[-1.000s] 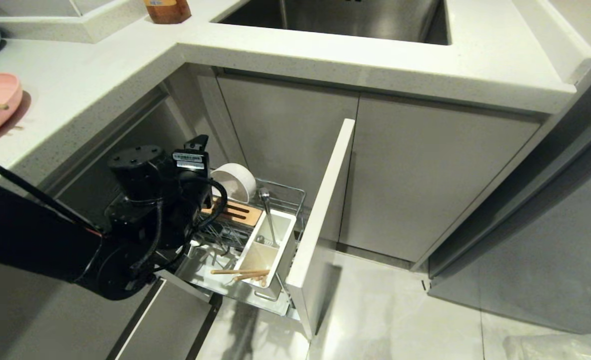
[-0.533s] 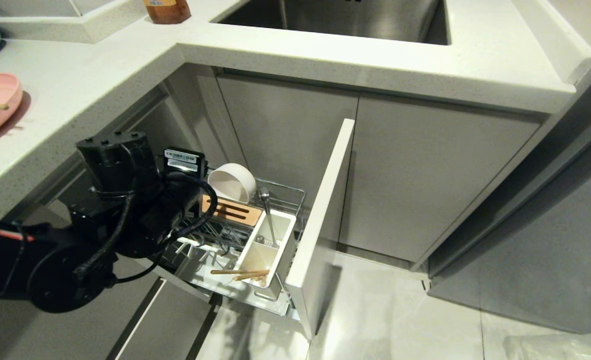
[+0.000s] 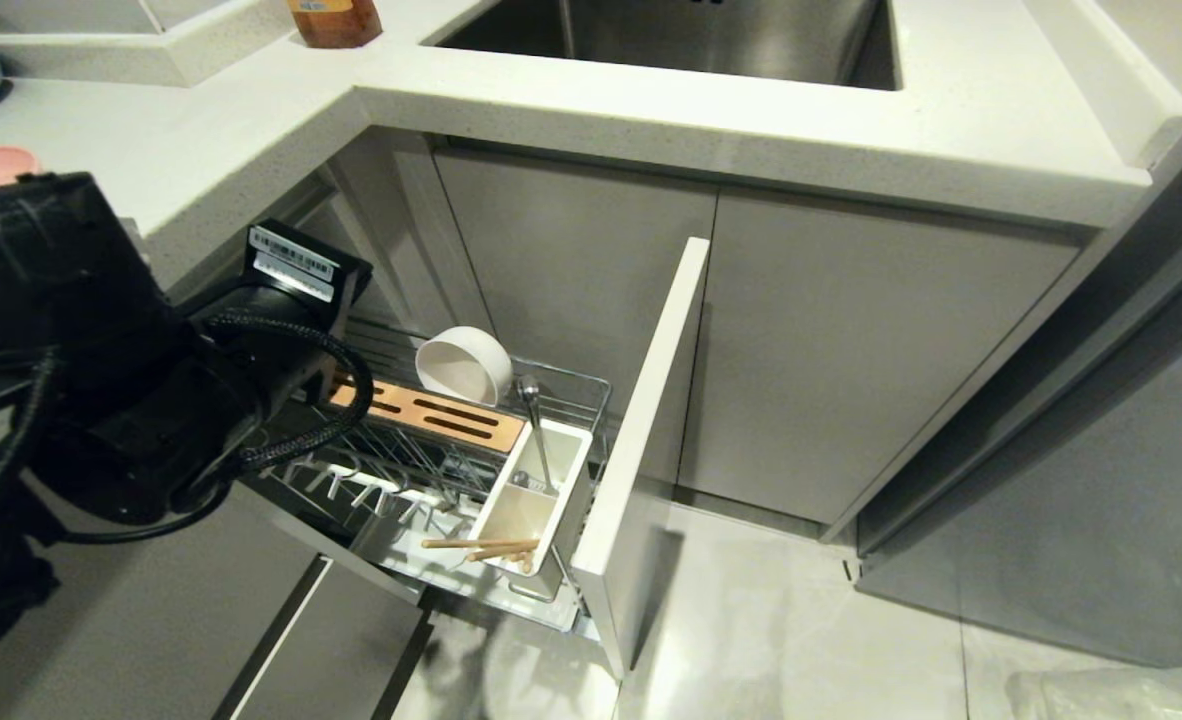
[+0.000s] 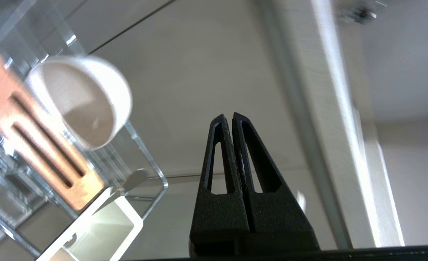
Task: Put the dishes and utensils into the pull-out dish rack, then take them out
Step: Pick up the chopsticks and place it in the cupboard
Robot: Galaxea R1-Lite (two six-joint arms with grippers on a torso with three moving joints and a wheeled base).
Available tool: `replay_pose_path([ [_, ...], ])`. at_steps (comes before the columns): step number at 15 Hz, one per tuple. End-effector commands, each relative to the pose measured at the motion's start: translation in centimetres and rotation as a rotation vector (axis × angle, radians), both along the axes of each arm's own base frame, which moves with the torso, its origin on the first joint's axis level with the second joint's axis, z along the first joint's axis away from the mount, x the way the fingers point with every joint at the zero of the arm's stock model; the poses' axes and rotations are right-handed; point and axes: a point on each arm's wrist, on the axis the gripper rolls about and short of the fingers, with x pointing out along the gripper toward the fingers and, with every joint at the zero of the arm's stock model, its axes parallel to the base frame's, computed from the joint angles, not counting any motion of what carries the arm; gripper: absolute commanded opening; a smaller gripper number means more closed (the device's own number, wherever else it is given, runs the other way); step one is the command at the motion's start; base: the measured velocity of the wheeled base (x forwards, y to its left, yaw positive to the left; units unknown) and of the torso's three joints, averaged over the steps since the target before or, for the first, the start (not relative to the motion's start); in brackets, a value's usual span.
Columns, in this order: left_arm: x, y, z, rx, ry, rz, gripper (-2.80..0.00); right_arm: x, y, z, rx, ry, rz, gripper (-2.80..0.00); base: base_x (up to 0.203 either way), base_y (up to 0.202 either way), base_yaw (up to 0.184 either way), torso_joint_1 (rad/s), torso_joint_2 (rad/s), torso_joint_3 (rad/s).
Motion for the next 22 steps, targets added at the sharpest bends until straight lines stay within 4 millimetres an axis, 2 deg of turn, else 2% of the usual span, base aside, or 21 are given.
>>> replay_pose_path([
  [1,-2.1,0.7,2.0,0.040,-0.068,-0.008,-2.80,0.0,0.0,-0.1,0.000,0.003,0.000,-2.80,0.000,0.000,0.000,0.000,0.00,0.000],
  [7,-8.0,3.9,7.8,0.273,-0.095,0.014,-2.80,0.0,0.0,-0.1,0.000,0.002,0.000,-2.80,0.000,0.000,0.000,0.000,0.00,0.000],
  [12,-11.3,6.7,13.1,0.408,-0.053,0.138,-2.80,0.0,0.0,-0.1,0.000,0.001,0.000,-2.80,0.000,0.000,0.000,0.000,0.00,0.000],
  [15,-12.7,8.9,15.8,0.459,0.025,0.282,-2.80,0.0,0.0,0.0,0.000,0.001,-0.001,-2.80,0.000,0.000,0.000,0.000,0.00,0.000],
  [18,-11.8,9.8,17.0,0.512,0.128,0.384,-2.80,0.0,0.0,-0.1,0.000,0.002,0.000,-2.80,0.000,0.000,0.000,0.000,0.00,0.000],
  [20,-10.1,10.4,17.1,0.515,0.193,0.469,-2.80,0.0,0.0,0.0,0.000,0.001,0.001,-2.80,0.000,0.000,0.000,0.000,0.00,0.000],
  [22,-7.5,11.2,16.7,0.484,0.262,0.550,-2.80,0.0,0.0,-0.1,0.000,0.003,0.000,-2.80,0.000,0.000,0.000,0.000,0.00,0.000],
])
